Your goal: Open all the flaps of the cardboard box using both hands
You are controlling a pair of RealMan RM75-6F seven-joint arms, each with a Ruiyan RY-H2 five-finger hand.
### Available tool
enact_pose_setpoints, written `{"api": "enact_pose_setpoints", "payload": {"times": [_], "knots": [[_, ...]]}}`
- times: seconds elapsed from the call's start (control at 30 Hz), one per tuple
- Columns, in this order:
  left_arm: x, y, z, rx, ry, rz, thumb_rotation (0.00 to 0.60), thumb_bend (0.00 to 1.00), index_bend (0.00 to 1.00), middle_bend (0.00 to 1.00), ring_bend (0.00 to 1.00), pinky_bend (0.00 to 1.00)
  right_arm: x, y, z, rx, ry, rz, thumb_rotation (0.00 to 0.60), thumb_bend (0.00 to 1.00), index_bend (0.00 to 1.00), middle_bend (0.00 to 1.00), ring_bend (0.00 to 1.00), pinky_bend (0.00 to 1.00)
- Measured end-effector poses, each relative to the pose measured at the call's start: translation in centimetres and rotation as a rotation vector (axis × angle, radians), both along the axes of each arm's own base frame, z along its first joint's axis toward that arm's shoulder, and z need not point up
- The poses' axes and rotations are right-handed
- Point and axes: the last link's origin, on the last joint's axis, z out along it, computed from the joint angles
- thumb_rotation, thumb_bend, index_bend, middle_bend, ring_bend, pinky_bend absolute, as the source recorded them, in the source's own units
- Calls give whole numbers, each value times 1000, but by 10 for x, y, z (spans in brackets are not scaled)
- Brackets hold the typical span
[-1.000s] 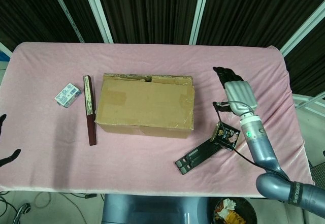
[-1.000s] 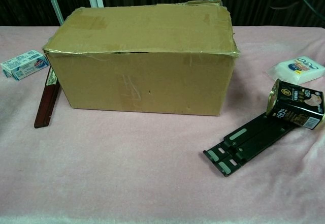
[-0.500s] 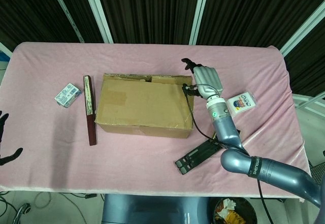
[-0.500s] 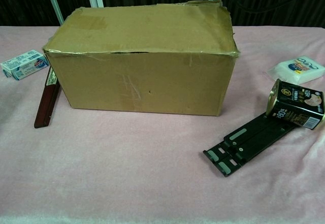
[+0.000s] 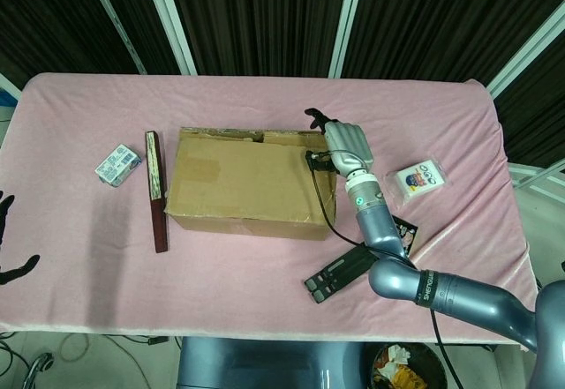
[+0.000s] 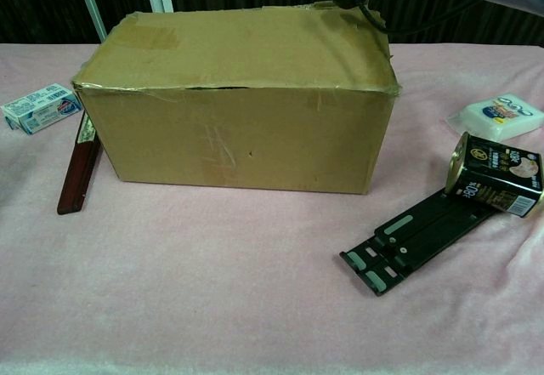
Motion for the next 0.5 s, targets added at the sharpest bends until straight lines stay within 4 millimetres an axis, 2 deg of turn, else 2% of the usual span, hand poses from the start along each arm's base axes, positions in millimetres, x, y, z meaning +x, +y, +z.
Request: {"api": "enact_pose_setpoints", "payload": {"times": [0.3,0.5], "knots": [[-1,1,1,8,-12,5,600,127,0,0,0,0,7,3,-11,33,-14,5,600,463,167,321,354,418],[-1,2,2,12,-22,11,600,127,0,0,0,0,10,5,-17,55,-29,-5,600,463,167,344,411,469]]}}
